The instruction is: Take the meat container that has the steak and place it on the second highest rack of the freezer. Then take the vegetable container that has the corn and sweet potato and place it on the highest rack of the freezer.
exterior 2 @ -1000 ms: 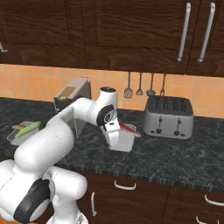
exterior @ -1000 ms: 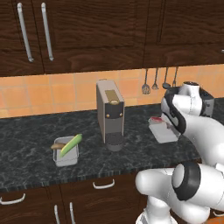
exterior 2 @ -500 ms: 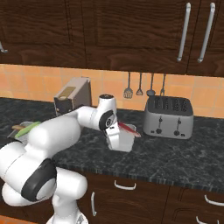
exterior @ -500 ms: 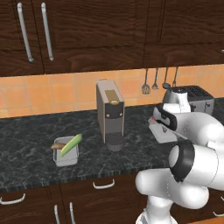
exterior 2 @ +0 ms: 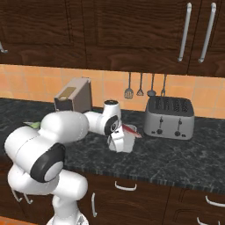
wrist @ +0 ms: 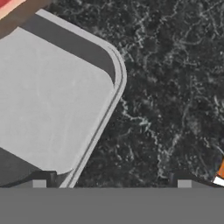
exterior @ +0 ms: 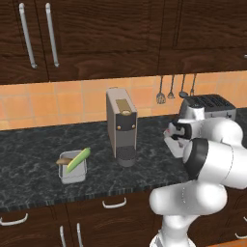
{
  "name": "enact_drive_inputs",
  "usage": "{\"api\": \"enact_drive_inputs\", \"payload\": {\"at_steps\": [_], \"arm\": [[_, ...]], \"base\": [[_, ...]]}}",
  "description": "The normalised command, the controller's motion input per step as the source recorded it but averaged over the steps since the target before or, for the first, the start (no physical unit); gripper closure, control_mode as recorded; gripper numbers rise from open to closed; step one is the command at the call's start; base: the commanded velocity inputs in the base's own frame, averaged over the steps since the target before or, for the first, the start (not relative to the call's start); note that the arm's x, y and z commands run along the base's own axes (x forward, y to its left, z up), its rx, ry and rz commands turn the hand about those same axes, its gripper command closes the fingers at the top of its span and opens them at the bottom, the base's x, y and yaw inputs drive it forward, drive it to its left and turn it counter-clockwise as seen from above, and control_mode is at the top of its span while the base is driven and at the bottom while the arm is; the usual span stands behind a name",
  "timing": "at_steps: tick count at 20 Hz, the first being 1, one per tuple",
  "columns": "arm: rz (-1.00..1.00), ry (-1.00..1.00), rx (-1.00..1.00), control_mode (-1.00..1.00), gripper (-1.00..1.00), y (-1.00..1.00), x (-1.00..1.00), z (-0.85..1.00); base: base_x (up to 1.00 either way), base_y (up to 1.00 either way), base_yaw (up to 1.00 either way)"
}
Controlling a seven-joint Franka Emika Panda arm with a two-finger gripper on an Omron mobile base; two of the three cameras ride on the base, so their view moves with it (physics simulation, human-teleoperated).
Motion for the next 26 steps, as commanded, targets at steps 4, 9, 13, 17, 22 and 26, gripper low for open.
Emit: {"api": "enact_drive_inputs", "payload": {"at_steps": [4,9,13,17,22,26], "arm": [[0.0,0.0,0.0,-1.0,-1.0,-0.01,0.46,-0.18],[0.0,0.0,0.0,-1.0,-1.0,-0.08,0.12,-0.31],[0.0,0.0,0.06,-1.0,-1.0,-0.16,-0.02,-0.42],[0.0,0.0,0.09,-1.0,-1.0,-0.06,0.0,-0.27],[0.0,0.0,0.08,-1.0,1.0,0.0,0.0,-0.15],[-0.01,0.01,0.03,-1.0,1.0,0.0,0.02,-0.24]], "base": [[0.0,0.0,0.0],[0.0,0.0,0.0],[0.0,0.0,0.0],[0.0,0.0,0.0],[0.0,0.0,0.0],[0.0,0.0,0.0]]}}
